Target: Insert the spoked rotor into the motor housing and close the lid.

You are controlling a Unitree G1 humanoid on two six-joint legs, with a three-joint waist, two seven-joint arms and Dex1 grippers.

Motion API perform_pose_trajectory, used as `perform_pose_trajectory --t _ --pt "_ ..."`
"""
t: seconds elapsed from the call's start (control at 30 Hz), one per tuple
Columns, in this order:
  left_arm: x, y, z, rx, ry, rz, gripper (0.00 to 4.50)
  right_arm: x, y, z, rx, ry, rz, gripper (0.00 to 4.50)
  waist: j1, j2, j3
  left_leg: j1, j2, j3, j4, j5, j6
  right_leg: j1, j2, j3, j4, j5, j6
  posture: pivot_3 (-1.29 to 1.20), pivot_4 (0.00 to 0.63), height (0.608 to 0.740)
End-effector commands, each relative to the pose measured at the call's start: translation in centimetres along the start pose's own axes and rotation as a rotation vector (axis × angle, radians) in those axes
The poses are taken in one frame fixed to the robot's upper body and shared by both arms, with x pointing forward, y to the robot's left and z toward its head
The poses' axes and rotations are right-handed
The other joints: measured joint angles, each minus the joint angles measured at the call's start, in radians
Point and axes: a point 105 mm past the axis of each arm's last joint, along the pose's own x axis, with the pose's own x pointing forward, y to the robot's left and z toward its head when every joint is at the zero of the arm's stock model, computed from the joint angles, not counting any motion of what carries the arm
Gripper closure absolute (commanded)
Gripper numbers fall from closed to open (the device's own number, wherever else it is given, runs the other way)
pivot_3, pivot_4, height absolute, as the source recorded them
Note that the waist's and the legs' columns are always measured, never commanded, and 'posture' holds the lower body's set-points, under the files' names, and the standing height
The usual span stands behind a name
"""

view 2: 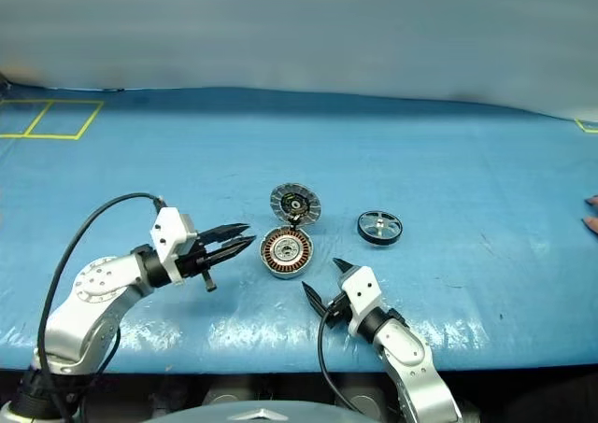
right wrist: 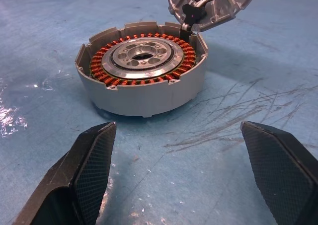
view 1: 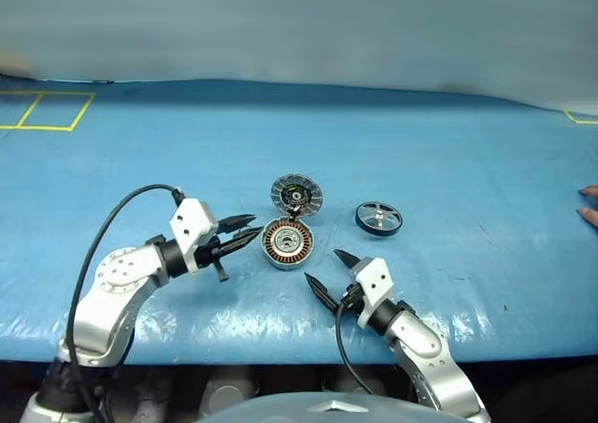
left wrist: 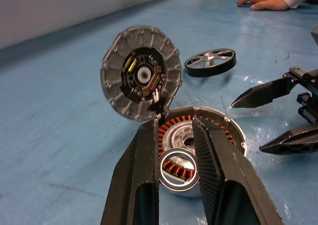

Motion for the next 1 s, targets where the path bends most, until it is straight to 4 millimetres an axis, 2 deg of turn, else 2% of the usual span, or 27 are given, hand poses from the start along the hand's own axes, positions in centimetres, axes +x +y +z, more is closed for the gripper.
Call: perform_pose_trajectory --t 0.03,0.3,1.0 --pt "1.4 -0.2 -0.2 0.0 0.014 -0.028 3.83 0.0 0.1 1.3 -0.023 -0.062 -0.003 0.27 -0.001 0.0 0.001 0.0 0.0 0.0 0.0 0.0 0.0 0.0 0.0 0.0 0.0 0.0 0.001 0.0 0.15 0.74" --pt "3.9 -0.2 -2.2 0.033 0.082 -0.064 3.83 0.1 0.2 1.6 -0.036 -0.1 -0.007 0.27 0.0 -0.003 0.002 0.0 0.0 0.0 0.001 0.001 0.0 0.0 0.001 0.0 0.001 -0.002 0.005 0.0 0.15 0.74" --pt "6.9 -1.1 -3.3 0.121 0.11 -0.148 3.83 0.4 0.3 1.3 -0.036 -0.092 -0.005 0.27 0.005 -0.003 0.003 0.0 0.0 -0.001 0.005 0.0 0.001 0.001 0.001 0.001 0.002 0.0 0.006 0.0 0.15 0.74"
